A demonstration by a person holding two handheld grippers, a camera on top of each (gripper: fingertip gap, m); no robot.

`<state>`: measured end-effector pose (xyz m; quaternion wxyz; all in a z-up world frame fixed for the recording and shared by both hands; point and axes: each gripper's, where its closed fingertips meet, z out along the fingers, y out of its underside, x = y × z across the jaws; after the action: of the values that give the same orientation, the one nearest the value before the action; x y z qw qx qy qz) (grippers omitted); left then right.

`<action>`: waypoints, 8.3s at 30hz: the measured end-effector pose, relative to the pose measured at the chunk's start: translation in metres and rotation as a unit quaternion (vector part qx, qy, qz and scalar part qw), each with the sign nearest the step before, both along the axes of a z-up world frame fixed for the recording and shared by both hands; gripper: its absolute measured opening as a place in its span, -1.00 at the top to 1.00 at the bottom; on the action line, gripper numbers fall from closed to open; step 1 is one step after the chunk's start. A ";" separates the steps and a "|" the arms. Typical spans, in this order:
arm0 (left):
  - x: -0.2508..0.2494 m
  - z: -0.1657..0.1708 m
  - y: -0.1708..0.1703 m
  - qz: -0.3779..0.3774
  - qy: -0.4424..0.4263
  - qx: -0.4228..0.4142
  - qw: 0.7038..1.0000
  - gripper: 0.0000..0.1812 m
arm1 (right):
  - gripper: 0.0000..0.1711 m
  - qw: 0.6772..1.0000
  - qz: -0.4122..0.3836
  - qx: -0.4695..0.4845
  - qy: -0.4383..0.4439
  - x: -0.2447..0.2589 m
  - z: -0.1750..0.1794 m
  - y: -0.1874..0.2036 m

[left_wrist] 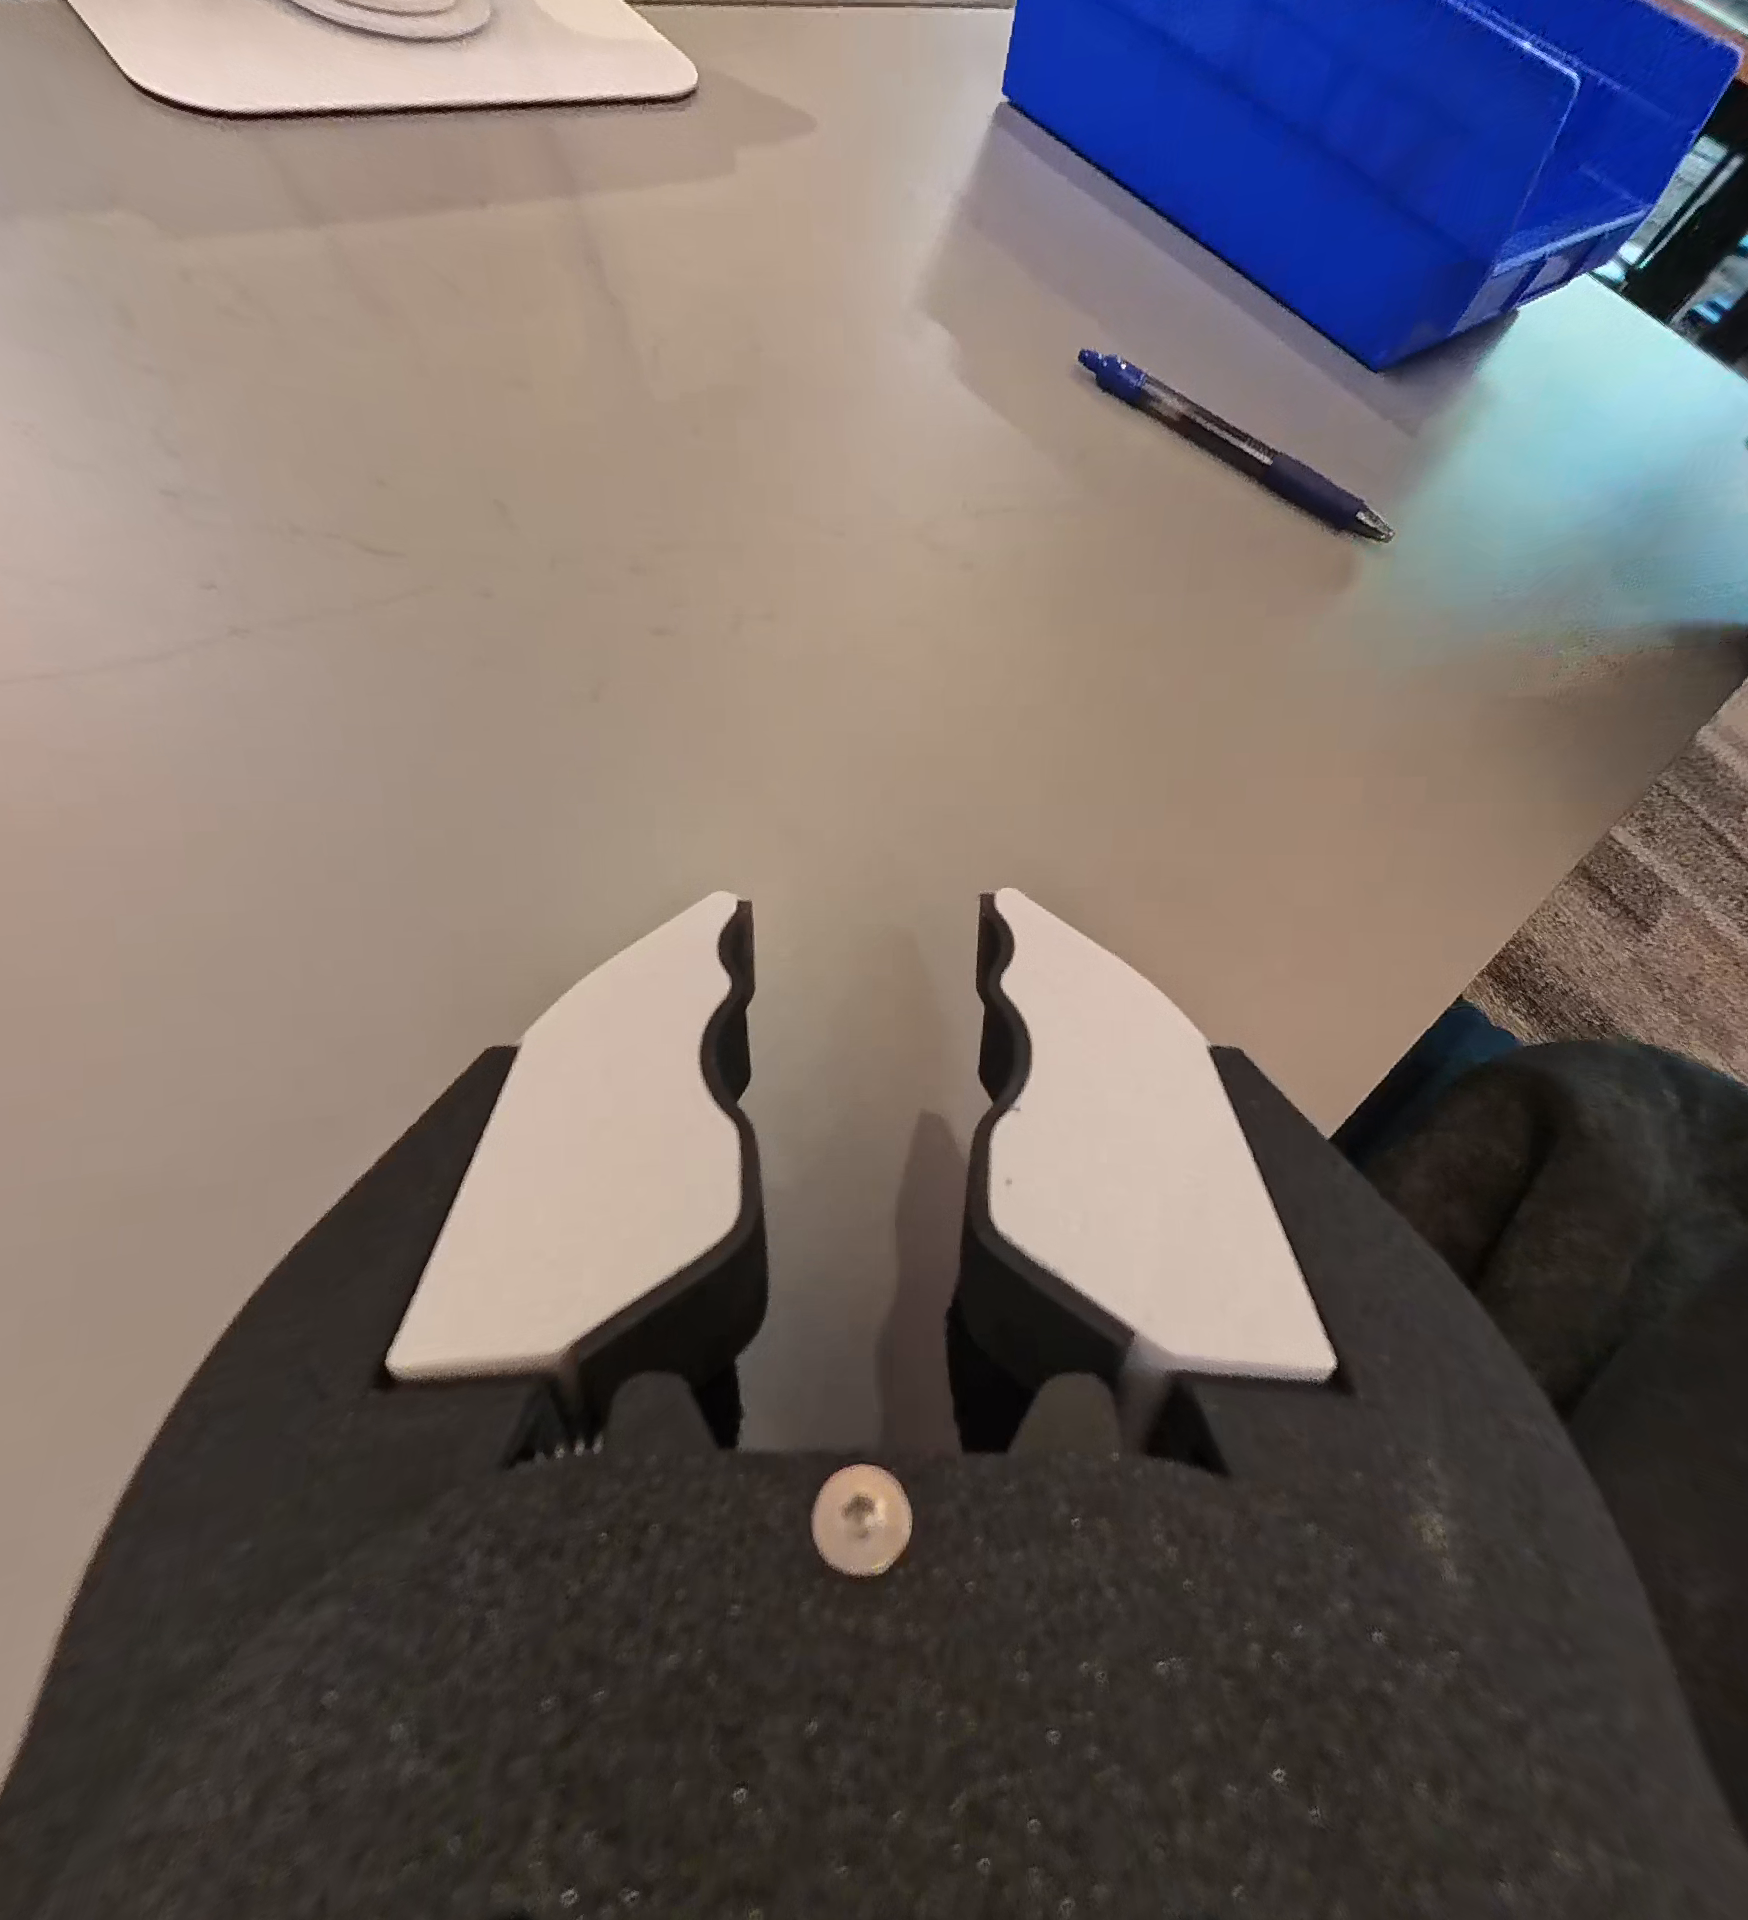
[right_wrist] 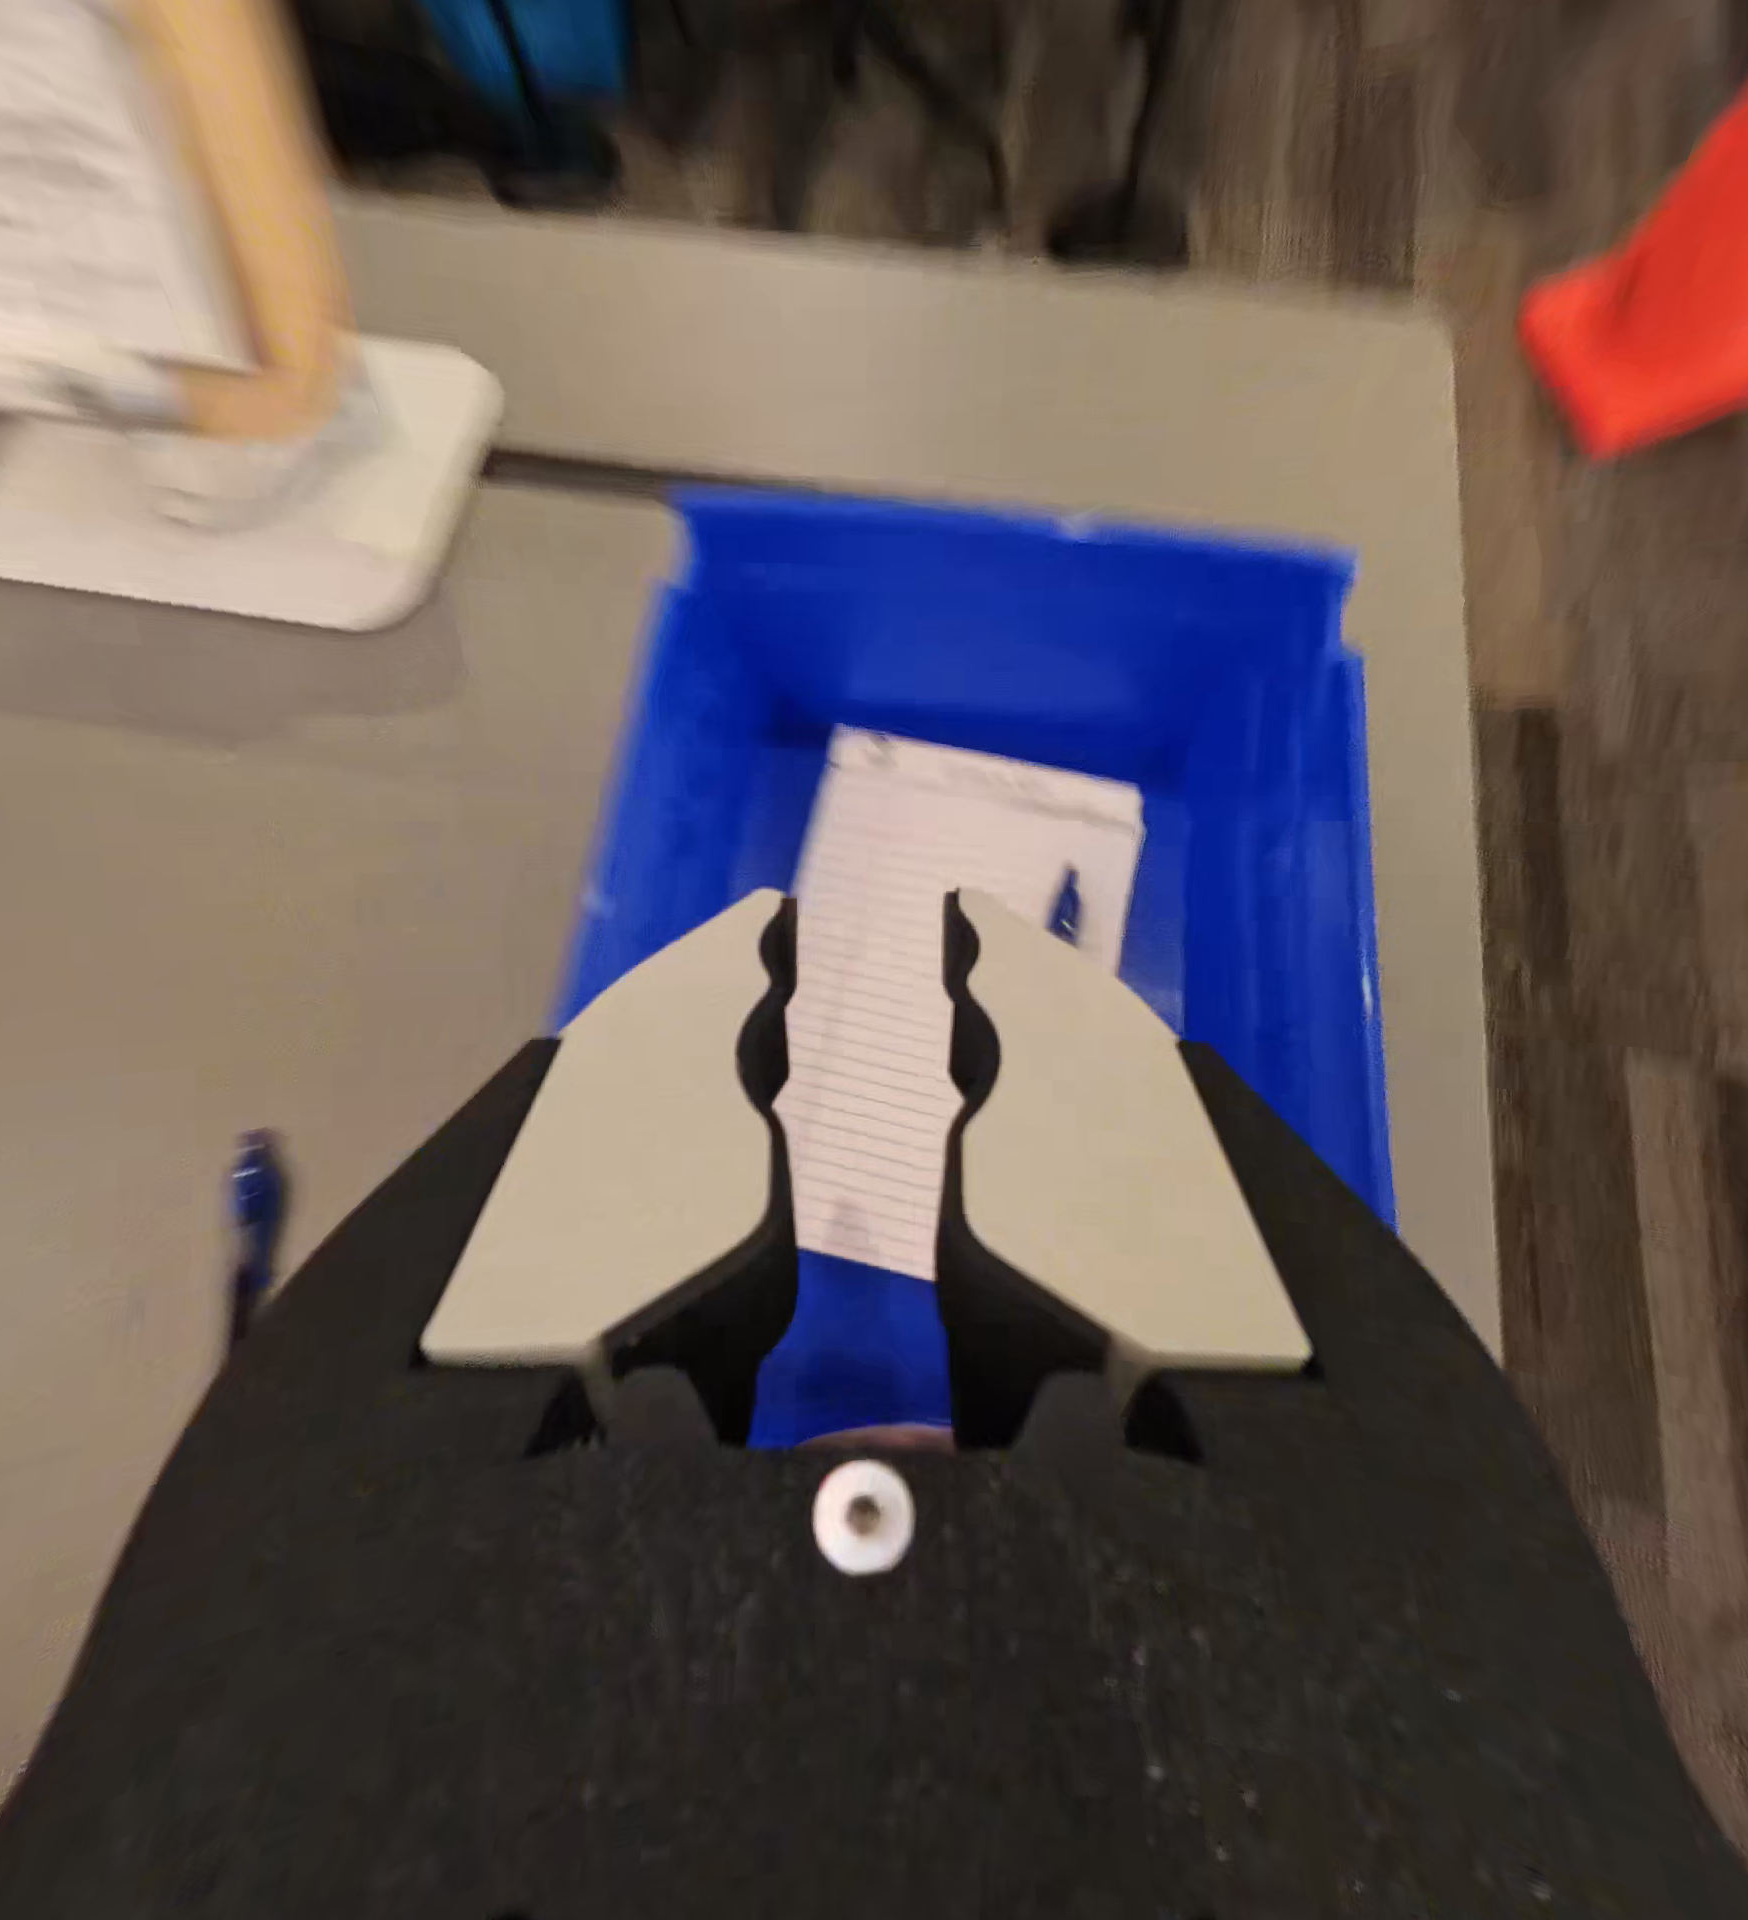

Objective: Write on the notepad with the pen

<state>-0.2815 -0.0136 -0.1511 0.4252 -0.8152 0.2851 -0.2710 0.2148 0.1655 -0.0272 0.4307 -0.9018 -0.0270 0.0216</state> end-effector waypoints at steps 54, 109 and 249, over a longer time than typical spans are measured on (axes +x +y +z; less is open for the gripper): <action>-0.002 -0.005 -0.009 -0.009 0.014 -0.002 1.000 0.55 | 0.88 0.973 -0.063 -0.206 0.080 0.012 -0.141 0.019; -0.032 0.034 0.002 0.119 -0.021 0.131 0.984 0.44 | 0.56 0.932 0.231 0.237 0.149 -0.291 -0.067 -0.196; -0.396 0.020 0.109 0.414 0.068 -0.002 0.908 0.95 | 0.49 0.889 0.443 0.061 0.102 -0.566 -0.103 -0.241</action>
<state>-0.6771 0.0949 -0.1311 0.4775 -0.8771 -0.0501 -0.0152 -0.3510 -0.0752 -0.1303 0.4305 -0.7610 -0.3808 0.3008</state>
